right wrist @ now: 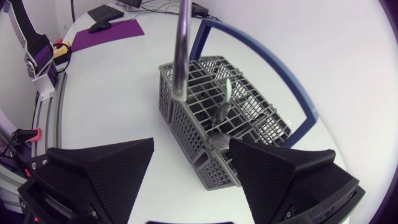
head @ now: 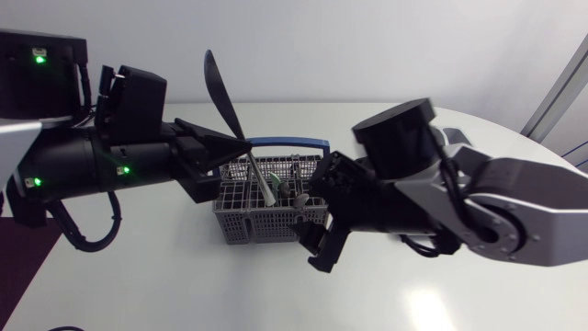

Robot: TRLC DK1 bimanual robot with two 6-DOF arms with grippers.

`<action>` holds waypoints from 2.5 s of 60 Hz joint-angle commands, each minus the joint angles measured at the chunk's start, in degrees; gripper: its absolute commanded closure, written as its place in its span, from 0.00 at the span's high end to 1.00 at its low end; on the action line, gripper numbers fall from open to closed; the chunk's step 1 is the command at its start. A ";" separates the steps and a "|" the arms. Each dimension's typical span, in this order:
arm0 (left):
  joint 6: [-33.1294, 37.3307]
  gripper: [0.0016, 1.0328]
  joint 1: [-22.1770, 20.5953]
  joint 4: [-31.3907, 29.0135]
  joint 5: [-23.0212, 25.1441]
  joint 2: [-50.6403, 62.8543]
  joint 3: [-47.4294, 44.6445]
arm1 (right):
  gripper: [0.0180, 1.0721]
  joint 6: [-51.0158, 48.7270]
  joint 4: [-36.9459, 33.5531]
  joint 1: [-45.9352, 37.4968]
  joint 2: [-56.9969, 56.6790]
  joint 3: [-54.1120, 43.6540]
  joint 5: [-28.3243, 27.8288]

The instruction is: Unload the cutlery basket into the drawer organizer.

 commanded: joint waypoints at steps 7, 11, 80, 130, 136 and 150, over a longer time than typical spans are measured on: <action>4.17 0.11 1.67 -2.19 12.70 3.94 5.38 | 0.83 0.04 -4.37 -5.63 -7.49 -1.93 -7.12; 4.17 0.11 1.67 -2.36 15.86 6.32 6.96 | 0.83 0.04 -5.86 -7.30 -9.16 -2.19 -9.85; 5.31 0.11 -4.48 -4.03 26.15 17.48 13.38 | 0.15 2.15 -10.26 -13.27 -8.29 1.24 -33.23; 5.49 0.91 -2.64 -6.50 19.11 16.42 16.19 | 0.05 0.22 -17.46 -20.48 -12.24 0.80 -31.38; 7.33 0.93 -3.87 -9.22 15.78 15.28 15.14 | 0.05 -1.19 -18.08 -26.28 -12.24 0.71 -31.29; 13.49 0.93 -7.47 -15.72 0.75 12.73 13.47 | 0.05 -6.82 -18.17 -44.74 -8.81 2.82 -30.41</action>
